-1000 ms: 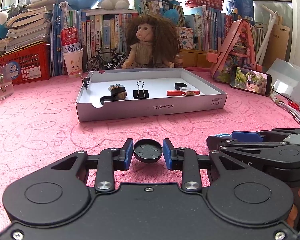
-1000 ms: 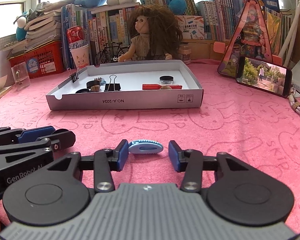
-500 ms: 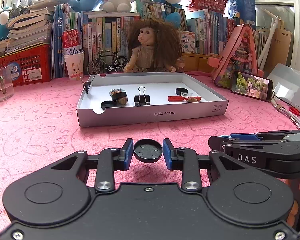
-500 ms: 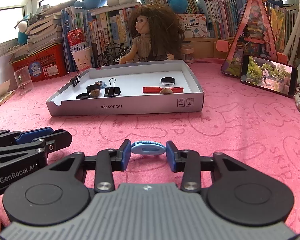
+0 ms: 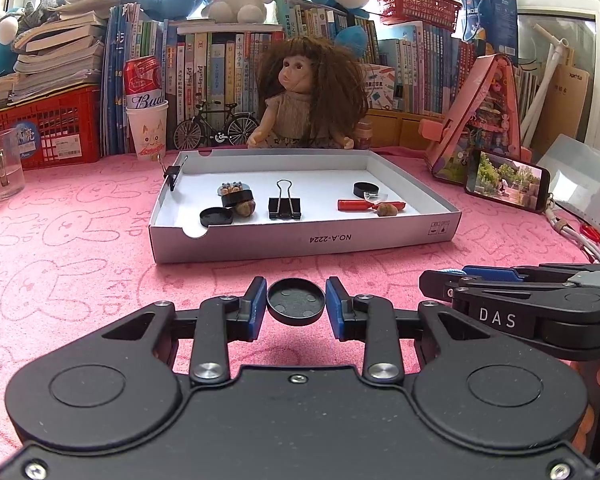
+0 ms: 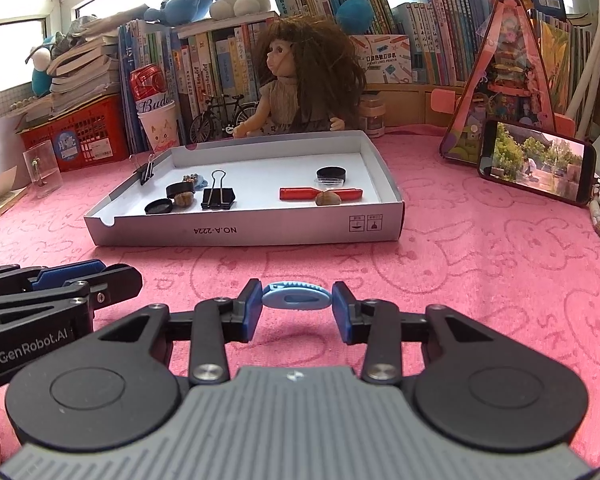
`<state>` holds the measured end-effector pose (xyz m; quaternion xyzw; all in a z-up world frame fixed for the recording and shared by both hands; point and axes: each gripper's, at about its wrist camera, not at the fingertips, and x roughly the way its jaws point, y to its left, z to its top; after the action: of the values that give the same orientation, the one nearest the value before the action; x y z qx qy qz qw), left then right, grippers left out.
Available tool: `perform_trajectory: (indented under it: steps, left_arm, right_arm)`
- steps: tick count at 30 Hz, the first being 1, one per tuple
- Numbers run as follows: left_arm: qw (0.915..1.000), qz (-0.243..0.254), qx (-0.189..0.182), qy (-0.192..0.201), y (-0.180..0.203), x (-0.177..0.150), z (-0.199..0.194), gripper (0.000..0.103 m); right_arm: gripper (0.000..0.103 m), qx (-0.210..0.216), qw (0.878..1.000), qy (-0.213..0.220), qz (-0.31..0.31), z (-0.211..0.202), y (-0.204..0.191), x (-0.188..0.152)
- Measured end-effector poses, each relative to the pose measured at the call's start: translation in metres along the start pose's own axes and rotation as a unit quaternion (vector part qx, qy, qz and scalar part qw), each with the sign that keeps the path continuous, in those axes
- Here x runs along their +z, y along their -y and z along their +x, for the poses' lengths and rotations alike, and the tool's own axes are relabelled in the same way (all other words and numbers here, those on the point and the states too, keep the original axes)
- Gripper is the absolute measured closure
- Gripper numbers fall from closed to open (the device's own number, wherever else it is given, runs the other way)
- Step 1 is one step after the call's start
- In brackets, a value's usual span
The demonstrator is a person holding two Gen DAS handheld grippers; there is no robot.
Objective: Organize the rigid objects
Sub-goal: 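Carry the lid in the left tool while the right tool carries the hair clip to the tray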
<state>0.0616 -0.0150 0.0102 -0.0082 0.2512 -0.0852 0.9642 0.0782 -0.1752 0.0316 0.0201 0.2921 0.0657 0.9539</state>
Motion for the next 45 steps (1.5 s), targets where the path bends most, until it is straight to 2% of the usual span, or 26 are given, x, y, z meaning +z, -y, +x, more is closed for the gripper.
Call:
perform_trajectory:
  steps: [30,38,45]
  left_arm:
    - [0.9999,-0.01,0.008,0.008,-0.008,0.018,0.015,0.073]
    - [0.9995,-0.015,0.012,0.025,-0.015,0.036,0.022,0.073]
    - [0.999,-0.033,0.017,0.023,-0.025,0.049,0.035,0.073]
  right_arm:
    - [0.06,-0.008,1.0,0.014,0.001,0.008,0.008,0.014]
    - [0.06,-0.014,0.999,0.031,0.009,0.01,0.013,0.026]
    - [0.06,-0.017,0.999,0.042,0.015,0.015,0.017,0.037]
